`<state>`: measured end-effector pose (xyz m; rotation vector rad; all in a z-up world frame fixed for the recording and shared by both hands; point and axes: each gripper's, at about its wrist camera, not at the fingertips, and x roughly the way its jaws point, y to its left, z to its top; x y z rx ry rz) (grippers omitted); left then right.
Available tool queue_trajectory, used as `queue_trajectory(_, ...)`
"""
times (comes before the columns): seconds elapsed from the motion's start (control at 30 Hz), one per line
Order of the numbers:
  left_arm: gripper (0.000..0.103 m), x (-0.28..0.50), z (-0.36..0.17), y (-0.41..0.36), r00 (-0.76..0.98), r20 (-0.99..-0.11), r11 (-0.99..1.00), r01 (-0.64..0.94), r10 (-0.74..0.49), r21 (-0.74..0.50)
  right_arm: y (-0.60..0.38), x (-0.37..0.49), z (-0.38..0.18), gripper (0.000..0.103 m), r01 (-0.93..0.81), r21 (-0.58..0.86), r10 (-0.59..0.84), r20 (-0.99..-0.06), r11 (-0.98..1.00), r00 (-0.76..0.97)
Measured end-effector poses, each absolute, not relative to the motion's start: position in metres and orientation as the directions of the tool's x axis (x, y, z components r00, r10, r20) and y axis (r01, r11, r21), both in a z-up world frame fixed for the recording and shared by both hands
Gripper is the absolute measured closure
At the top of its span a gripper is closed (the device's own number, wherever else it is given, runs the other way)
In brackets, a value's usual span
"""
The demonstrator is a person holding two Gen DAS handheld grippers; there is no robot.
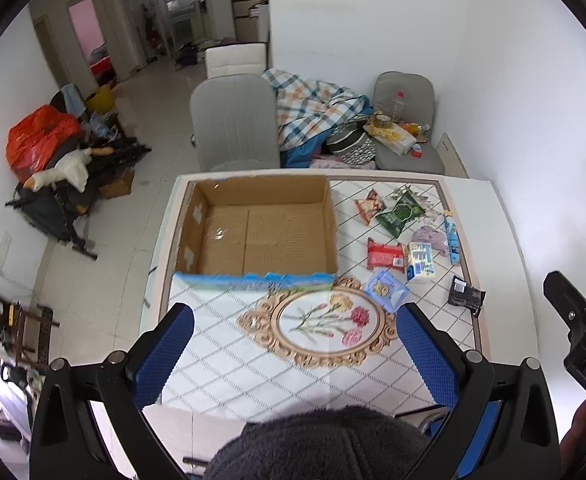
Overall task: Organize soft objects
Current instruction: 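Grasp the red wafer pack with left tool while right tool grasps yellow milk box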
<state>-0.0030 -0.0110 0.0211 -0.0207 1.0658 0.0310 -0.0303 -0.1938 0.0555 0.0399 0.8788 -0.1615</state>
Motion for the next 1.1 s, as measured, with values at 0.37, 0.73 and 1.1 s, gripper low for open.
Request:
queue_trajectory(0.37,0.0,0.123,-0.093,-0.095,0.32,-0.947,0.983,0.18,-0.034,0.025,-0.309,0.034,-0.028,0.0,0.324,0.018,-0.145,-0.87,0.946,0.471)
queue_trajectory(0.73,0.0,0.222,-0.253,-0.177,0.095,-0.993,0.926,0.363,0.076,0.105,-0.363,0.16,-0.248,0.0,0.297,0.07,0.017,-0.984,0.952,0.178)
queue_trajectory(1.1,0.0,0.249,-0.337,-0.221,0.05,-0.982,0.728,0.665,0.181,0.168,-0.358,0.242,-0.395,0.033,0.307,0.145,0.16,-0.987,0.941,-0.026)
